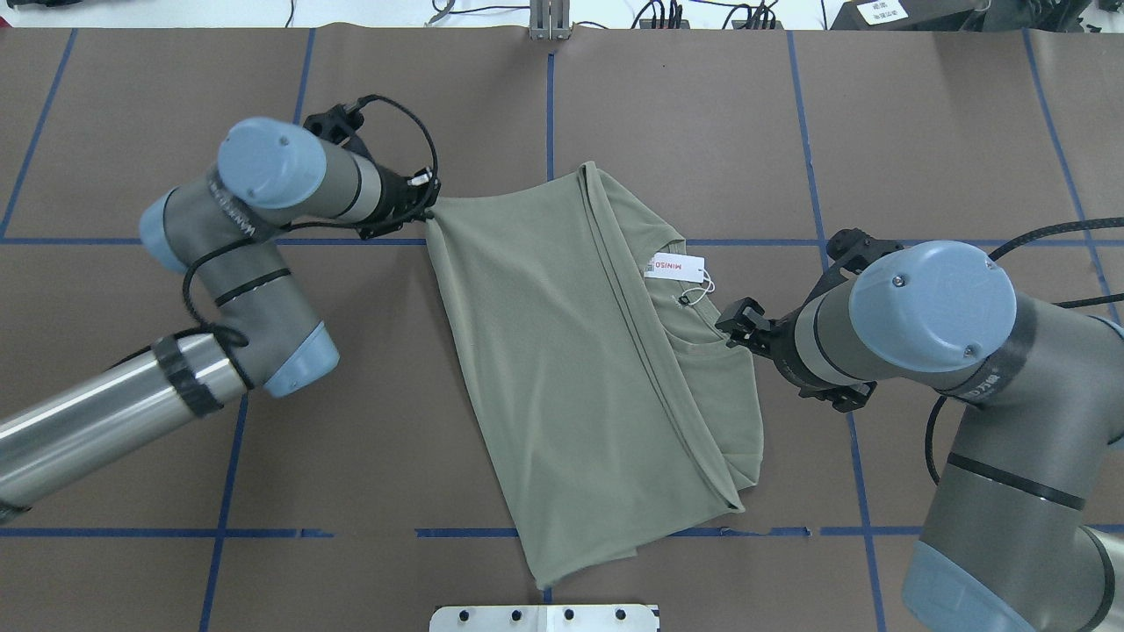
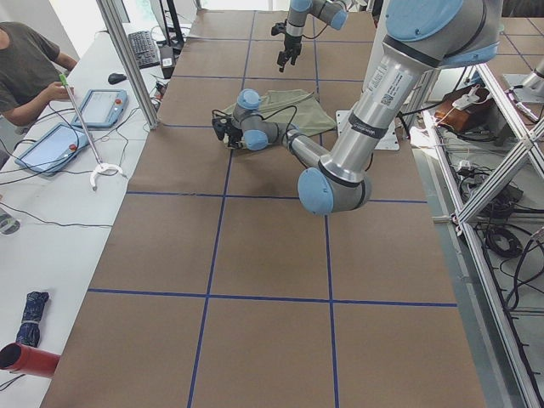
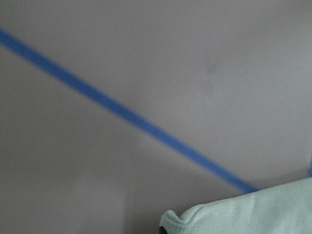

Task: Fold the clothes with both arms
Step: 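Pull the shirt corner away with the left gripper while the right holds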

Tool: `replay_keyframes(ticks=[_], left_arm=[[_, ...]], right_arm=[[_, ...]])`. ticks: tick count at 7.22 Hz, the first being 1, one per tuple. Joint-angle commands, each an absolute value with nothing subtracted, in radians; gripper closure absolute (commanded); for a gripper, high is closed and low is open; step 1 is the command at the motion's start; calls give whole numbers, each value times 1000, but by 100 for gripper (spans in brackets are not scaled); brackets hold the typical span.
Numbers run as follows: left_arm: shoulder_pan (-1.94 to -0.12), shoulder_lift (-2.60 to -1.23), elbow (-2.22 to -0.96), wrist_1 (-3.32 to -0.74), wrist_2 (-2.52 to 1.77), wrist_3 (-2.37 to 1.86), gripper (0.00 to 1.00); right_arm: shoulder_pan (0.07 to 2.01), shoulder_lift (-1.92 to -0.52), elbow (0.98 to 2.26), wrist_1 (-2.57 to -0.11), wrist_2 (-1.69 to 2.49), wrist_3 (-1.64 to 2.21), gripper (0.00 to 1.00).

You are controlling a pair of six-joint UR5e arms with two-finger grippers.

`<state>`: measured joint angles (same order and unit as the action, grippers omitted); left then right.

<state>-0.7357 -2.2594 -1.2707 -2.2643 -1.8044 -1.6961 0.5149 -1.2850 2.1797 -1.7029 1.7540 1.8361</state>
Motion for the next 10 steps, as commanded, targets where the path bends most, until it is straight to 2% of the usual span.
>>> replay_keyframes(ticks=[1, 2, 3, 4, 5, 7, 10], left_arm=[[-791, -2466, -905, -2440, -1740, -1694, 100], [-792, -2477, -878, -2448, -1726, -1690, 100], [-792, -2479, -887, -2448, -1733, -1686, 42], [-796, -2446, -994, -2439, -1782, -1681, 37], [-798, -2331, -1150, -2434, -1883, -1681, 37], [-804, -2187, -1380, -2425, -1939, -1681, 37], [-810, -2079, -1537, -2422, -1997, -1681, 37]], right_arm=[[522, -1255, 2172, -1703, 1750, 1836, 0], [520, -1249, 2166, -1698, 1750, 1836, 0], [519, -1233, 2163, -1691, 1750, 1836, 0], [517, -1195, 2122, -1689, 1750, 1836, 0], [512, -1159, 2070, -1689, 1752, 1833, 0], [496, -1112, 1981, -1666, 1761, 1694, 0], [448, -1031, 1864, -1678, 1790, 1455, 0]])
